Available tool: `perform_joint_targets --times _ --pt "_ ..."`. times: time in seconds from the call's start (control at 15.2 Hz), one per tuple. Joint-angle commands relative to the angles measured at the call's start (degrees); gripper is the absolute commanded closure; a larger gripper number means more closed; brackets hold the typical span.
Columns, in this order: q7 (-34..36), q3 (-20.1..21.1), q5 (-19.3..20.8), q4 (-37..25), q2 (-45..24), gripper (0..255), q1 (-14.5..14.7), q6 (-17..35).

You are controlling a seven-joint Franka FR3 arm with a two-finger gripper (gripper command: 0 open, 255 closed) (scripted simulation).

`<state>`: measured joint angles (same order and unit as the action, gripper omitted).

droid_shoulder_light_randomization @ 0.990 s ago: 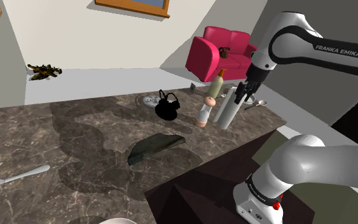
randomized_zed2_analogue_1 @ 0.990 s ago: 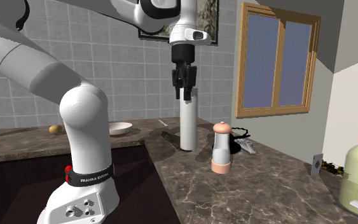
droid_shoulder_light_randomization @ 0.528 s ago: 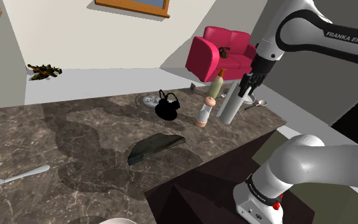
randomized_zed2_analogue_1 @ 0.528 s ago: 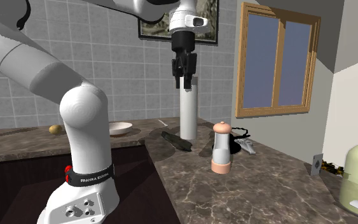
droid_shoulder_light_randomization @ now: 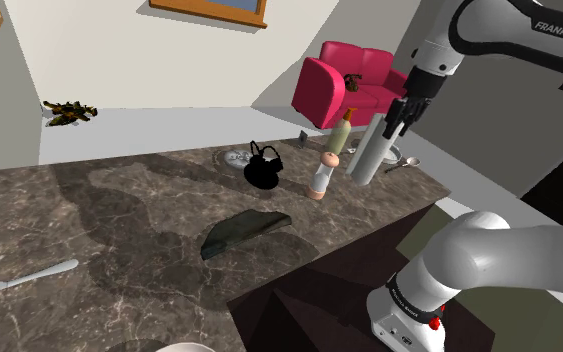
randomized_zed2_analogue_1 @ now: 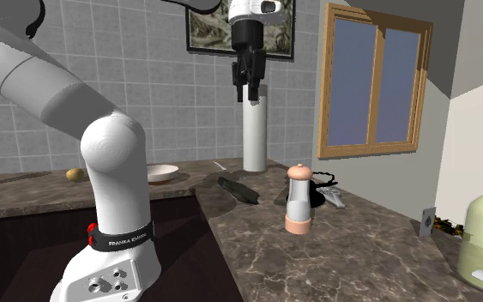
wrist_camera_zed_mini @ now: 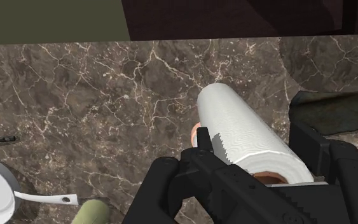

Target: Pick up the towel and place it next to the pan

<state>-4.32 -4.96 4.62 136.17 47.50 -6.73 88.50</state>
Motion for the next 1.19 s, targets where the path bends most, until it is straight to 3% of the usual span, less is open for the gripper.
perform_joint_targets --times 0.0,1.12 --pt "0.0 0.1 -0.1 -1.7 -0.4 255 0.0 -1.3" --pt "-0.5 0.6 -0.6 -18.5 -5.9 255 0.3 -12.6"
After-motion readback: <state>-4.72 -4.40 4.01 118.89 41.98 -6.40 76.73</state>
